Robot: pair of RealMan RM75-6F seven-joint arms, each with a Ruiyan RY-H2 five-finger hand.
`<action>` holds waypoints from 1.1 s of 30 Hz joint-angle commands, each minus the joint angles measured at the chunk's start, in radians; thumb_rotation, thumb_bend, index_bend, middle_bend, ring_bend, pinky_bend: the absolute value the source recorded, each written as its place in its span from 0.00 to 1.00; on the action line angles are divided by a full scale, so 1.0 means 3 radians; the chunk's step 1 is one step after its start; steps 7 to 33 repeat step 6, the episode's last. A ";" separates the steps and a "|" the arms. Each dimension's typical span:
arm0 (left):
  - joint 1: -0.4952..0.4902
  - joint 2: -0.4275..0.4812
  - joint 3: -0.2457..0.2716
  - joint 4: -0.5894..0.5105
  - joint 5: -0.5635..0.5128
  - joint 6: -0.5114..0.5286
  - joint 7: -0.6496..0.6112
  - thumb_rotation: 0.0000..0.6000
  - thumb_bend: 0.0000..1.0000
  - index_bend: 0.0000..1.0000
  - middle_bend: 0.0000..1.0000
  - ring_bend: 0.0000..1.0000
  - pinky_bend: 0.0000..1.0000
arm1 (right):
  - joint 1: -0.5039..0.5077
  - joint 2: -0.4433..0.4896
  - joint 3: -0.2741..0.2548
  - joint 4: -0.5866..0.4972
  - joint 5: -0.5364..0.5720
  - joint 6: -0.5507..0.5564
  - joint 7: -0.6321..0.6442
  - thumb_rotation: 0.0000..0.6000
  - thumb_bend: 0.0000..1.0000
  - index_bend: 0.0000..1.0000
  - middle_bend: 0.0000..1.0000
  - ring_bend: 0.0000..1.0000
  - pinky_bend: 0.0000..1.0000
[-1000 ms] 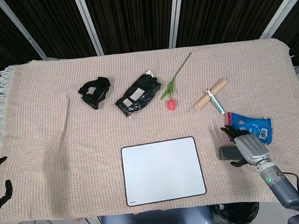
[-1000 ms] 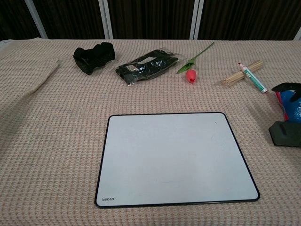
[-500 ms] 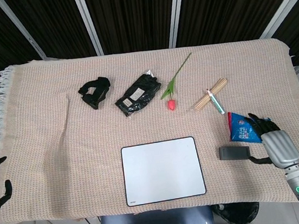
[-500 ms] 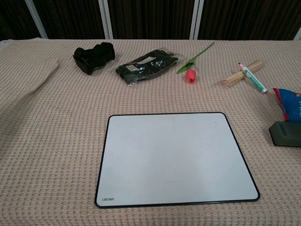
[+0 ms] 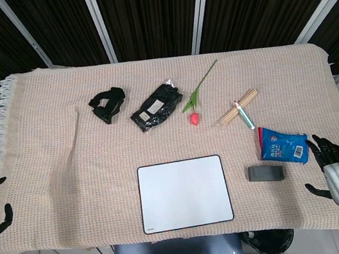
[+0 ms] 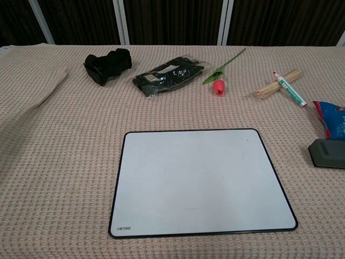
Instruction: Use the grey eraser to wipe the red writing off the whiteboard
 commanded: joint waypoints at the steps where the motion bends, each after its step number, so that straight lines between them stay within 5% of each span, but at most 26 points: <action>1: 0.0001 0.0000 0.0000 0.0001 0.0002 0.0003 -0.0001 1.00 0.54 0.15 0.05 0.00 0.06 | -0.0027 -0.0058 0.0026 0.0085 0.0024 -0.0002 0.0012 1.00 0.04 0.00 0.00 0.08 0.16; 33: 0.0000 -0.0003 -0.0001 0.0006 0.0001 0.0001 0.0005 1.00 0.54 0.15 0.05 0.00 0.06 | -0.0035 -0.0107 0.0069 0.0188 0.0022 -0.0015 0.0098 1.00 0.04 0.00 0.00 0.07 0.16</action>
